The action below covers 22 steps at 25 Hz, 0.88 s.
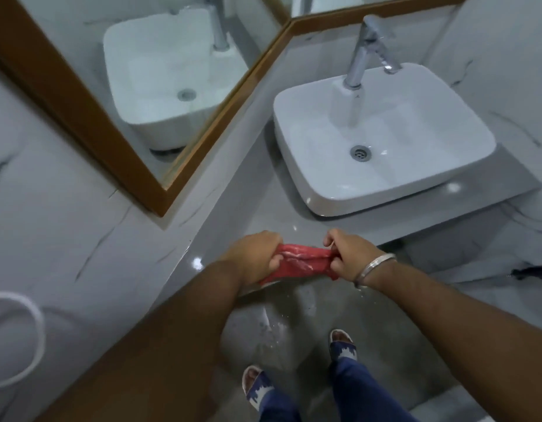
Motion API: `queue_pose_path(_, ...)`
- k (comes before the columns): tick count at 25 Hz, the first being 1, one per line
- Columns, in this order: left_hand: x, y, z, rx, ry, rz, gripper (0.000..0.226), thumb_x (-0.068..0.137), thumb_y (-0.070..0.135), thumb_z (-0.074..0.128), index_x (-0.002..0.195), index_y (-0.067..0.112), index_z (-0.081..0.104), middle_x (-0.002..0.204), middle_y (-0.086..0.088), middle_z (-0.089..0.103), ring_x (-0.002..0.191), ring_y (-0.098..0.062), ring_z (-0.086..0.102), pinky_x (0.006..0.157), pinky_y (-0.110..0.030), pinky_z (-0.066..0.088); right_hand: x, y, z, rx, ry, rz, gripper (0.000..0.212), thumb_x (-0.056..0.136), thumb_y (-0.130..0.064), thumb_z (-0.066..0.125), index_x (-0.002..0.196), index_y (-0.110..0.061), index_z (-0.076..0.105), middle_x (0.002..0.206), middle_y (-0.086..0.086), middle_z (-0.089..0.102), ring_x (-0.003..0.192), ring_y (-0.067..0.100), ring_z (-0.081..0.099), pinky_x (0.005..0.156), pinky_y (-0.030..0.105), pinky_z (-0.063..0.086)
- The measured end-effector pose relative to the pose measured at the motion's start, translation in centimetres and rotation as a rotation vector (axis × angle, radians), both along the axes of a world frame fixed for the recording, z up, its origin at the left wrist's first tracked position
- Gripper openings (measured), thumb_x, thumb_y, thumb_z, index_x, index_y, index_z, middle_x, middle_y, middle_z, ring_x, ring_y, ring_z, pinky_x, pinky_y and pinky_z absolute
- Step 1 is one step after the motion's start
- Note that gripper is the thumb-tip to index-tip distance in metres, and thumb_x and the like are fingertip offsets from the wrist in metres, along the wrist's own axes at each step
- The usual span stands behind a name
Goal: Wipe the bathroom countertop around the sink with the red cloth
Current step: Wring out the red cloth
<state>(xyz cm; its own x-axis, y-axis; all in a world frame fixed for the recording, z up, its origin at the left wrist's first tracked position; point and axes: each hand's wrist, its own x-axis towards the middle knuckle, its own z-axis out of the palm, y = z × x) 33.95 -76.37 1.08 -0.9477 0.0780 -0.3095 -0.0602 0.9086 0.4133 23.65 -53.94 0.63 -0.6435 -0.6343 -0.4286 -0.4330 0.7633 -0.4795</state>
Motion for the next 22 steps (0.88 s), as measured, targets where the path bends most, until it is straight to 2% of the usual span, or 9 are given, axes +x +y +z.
queue_pose_path(4, -6.2, 7.6, 4.0, 0.086, 0.027, -0.232, 0.018, 0.092, 0.033, 0.063, 0.099, 0.017, 0.060, 0.103, -0.008, 0.067, 0.094, -0.027, 0.060, 0.074, -0.035, 0.040, 0.5, 9.9, 2.9, -0.031, -0.016, -0.209, 0.019, 0.080, -0.018, 0.052, 0.099, -0.017, 0.051, 0.089, 0.006, 0.066, 0.080, 0.027, 0.060, 0.070, 0.033, 0.045)
queue_pose_path(7, -10.1, 17.5, 5.8, 0.123, 0.081, -0.466, 0.019, 0.089, 0.031, 0.068, 0.098, 0.015, 0.064, 0.101, -0.009, 0.070, 0.094, -0.027, 0.061, 0.074, -0.034, 0.040, 2.8, 20.3, 4.6, -0.099, 0.025, -0.424, 0.015, 0.084, -0.030, 0.044, 0.093, -0.020, 0.052, 0.089, 0.005, 0.066, 0.084, 0.027, 0.061, 0.070, 0.033, 0.042)
queue_pose_path(9, -12.1, 24.7, 6.3, 0.134, 0.077, -0.577, 0.019, 0.088, 0.030, 0.069, 0.098, 0.015, 0.065, 0.100, -0.007, 0.071, 0.094, -0.027, 0.062, 0.079, -0.038, 0.046, 4.0, 27.2, 5.6, -0.080, 0.061, -0.483, 0.025, 0.090, -0.042, 0.055, 0.095, -0.018, 0.056, 0.088, 0.004, 0.066, 0.082, 0.024, 0.061, 0.071, 0.035, 0.044)
queue_pose_path(11, -14.2, 33.2, 6.5, 0.099, 0.042, -0.689, 0.016, 0.087, 0.030, 0.069, 0.097, 0.018, 0.064, 0.098, -0.002, 0.070, 0.092, -0.024, 0.062, 0.077, -0.036, 0.047, 4.3, 34.8, 6.4, 0.015, 0.090, -0.514, 0.033, 0.086, -0.047, 0.063, 0.098, -0.017, 0.056, 0.092, 0.004, 0.066, 0.083, 0.022, 0.060, 0.073, 0.034, 0.045)
queue_pose_path(14, -17.0, 45.8, 7.0, 0.097, 0.042, -0.822, 0.013, 0.087, 0.026, 0.069, 0.094, 0.019, 0.061, 0.094, 0.000, 0.066, 0.086, -0.021, 0.059, 0.074, -0.033, 0.043, 3.6, 46.5, 7.5, 0.158, 0.142, -0.638, 0.019, 0.083, -0.035, 0.067, 0.092, -0.024, 0.054, 0.091, 0.001, 0.062, 0.084, 0.022, 0.058, 0.074, 0.033, 0.043)
queue_pose_path(17, -20.8, 57.5, 7.6, 0.060, 0.131, -0.928, 0.013, 0.085, 0.021, 0.068, 0.095, 0.019, 0.060, 0.096, -0.003, 0.066, 0.085, -0.024, 0.062, 0.076, -0.040, 0.051, 1.6, 56.4, 8.9, 0.218, 0.225, -0.802, 0.012, 0.083, -0.025, 0.063, 0.087, -0.026, 0.052, 0.083, 0.000, 0.063, 0.077, 0.022, 0.060, 0.067, 0.032, 0.046)
queue_pose_path(19, -24.1, 63.3, 7.7, 0.027, 0.255, -0.916, 0.010, 0.084, 0.018, 0.064, 0.091, 0.018, 0.058, 0.096, -0.007, 0.064, 0.084, -0.030, 0.062, 0.072, -0.041, 0.051, -1.6, 60.4, 9.1, 0.244, 0.294, -0.862, 0.007, 0.085, -0.017, 0.057, 0.090, -0.022, 0.054, 0.081, 0.003, 0.065, 0.075, 0.025, 0.061, 0.065, 0.033, 0.049)
queue_pose_path(22, -29.4, 68.8, 6.3, -0.030, 0.435, -0.794, 0.014, 0.087, 0.009, 0.054, 0.096, 0.019, 0.055, 0.098, -0.008, 0.060, 0.084, -0.032, 0.059, 0.070, -0.044, 0.051, -6.7, 63.0, 7.4, 0.259, 0.460, -0.926, 0.017, 0.086, -0.007, 0.050, 0.097, -0.019, 0.054, 0.081, 0.006, 0.063, 0.078, 0.030, 0.063, 0.061, 0.036, 0.047)
